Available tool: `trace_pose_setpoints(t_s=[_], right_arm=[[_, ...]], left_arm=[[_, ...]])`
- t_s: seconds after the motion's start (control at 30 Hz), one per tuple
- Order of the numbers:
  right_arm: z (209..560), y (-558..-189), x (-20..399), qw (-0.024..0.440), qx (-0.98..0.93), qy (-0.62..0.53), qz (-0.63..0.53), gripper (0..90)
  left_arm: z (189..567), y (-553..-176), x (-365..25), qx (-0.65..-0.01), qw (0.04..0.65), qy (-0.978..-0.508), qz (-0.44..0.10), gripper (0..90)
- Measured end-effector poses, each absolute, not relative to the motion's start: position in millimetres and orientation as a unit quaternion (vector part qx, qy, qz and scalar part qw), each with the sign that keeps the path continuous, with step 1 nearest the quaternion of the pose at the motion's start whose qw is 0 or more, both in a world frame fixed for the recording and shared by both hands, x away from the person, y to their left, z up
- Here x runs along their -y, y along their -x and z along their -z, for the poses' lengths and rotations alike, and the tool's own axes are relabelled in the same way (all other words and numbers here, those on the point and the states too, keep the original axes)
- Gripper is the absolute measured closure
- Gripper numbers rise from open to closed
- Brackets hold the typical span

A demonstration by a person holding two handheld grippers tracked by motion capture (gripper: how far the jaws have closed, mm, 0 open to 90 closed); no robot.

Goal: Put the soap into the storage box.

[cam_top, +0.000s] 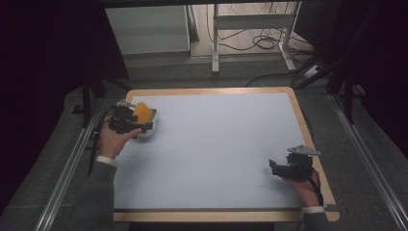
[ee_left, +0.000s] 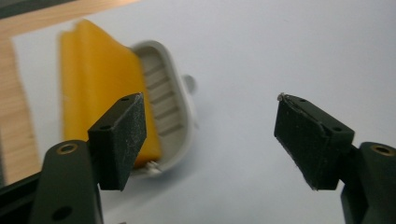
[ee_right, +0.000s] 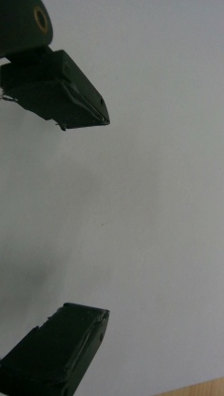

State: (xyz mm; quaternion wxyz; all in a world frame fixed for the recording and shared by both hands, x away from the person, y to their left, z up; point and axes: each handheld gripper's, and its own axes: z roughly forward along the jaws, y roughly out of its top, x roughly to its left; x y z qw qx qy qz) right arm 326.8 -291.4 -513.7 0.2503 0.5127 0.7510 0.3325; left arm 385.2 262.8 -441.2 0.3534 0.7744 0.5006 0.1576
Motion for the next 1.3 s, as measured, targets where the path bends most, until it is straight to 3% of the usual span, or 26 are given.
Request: trace_pose_setpoints(t_s=[0.67, 1.3], right_arm=[[509, -324, 288, 0.256, -0.752, -0.503, -0.34, 6.8], [511, -325, 279, 0.256, -0.76, -0.494, -0.337, 6.7]], left_arm=[[502, -311, -239, -0.472, 0.382, -0.786, -0.117, 23.8], [519, -307, -242, -0.482, 0.379, -0.782, -0.108, 21.7]])
